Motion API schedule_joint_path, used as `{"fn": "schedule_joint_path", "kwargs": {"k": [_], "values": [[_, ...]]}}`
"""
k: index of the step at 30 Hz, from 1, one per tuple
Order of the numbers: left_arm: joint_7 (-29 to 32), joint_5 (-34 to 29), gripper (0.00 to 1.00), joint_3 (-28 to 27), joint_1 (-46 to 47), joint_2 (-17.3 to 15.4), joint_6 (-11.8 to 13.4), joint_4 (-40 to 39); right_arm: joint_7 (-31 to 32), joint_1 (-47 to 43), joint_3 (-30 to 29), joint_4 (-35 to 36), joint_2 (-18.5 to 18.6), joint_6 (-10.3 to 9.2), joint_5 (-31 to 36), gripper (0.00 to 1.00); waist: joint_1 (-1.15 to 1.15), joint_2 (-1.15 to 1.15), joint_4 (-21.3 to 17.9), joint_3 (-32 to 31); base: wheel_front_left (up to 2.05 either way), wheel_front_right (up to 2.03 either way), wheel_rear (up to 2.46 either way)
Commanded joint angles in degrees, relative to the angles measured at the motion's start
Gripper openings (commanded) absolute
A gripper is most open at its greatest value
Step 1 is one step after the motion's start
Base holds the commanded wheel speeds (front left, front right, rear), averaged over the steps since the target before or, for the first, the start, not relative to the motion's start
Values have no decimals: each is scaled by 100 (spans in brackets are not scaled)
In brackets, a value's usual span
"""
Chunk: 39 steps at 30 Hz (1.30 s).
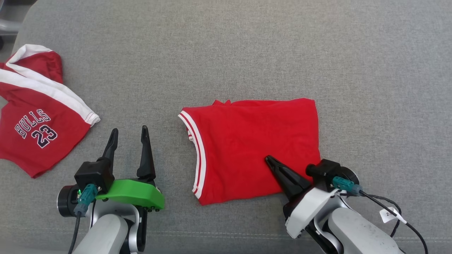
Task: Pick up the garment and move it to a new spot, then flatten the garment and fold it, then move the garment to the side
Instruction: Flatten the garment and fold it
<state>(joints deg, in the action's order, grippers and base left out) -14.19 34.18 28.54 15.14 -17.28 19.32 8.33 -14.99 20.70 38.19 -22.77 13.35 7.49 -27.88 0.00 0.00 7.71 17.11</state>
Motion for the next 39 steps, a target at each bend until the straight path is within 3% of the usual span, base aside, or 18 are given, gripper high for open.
{"fn": "schedule_joint_path", "kwargs": {"k": [1,10,19,20,21,22,31,39], "values": [[-18,-44,100,-9,95,2,-19,17,-26,84,20,-16,-3,0,-13,0,0,0,6,31,0,0,0],[-56,-69,100,11,168,40,-85,101,-29,370,261,68,-365,0,-232,0,0,0,-46,108,0,0,0],[-67,-106,100,-123,180,-57,-32,32,-26,38,-1006,937,-361,0,85,0,0,0,-259,10,0,0,0],[-70,-111,100,-140,168,-77,-21,25,-27,-27,-1152,989,-356,0,142,6,0,0,-290,-14,0,0,0],[-72,-112,100,-150,157,-80,-12,16,-27,-82,-1299,1060,-356,0,193,38,0,0,-313,-36,0,0,0],[-75,-121,100,-147,152,-90,-29,2,-27,-148,-1450,1103,-359,0,231,98,0,0,-334,-60,0,0,0],[-47,-148,100,-180,-53,-214,63,-88,-27,-674,-2667,1343,-268,0,678,100,0,0,-573,-347,0,0,0],[-8,-75,100,-195,-378,-312,166,-174,-18,-1285,-3379,1380,-179,0,1016,100,0,0,-711,-599,0,0,0]]}}
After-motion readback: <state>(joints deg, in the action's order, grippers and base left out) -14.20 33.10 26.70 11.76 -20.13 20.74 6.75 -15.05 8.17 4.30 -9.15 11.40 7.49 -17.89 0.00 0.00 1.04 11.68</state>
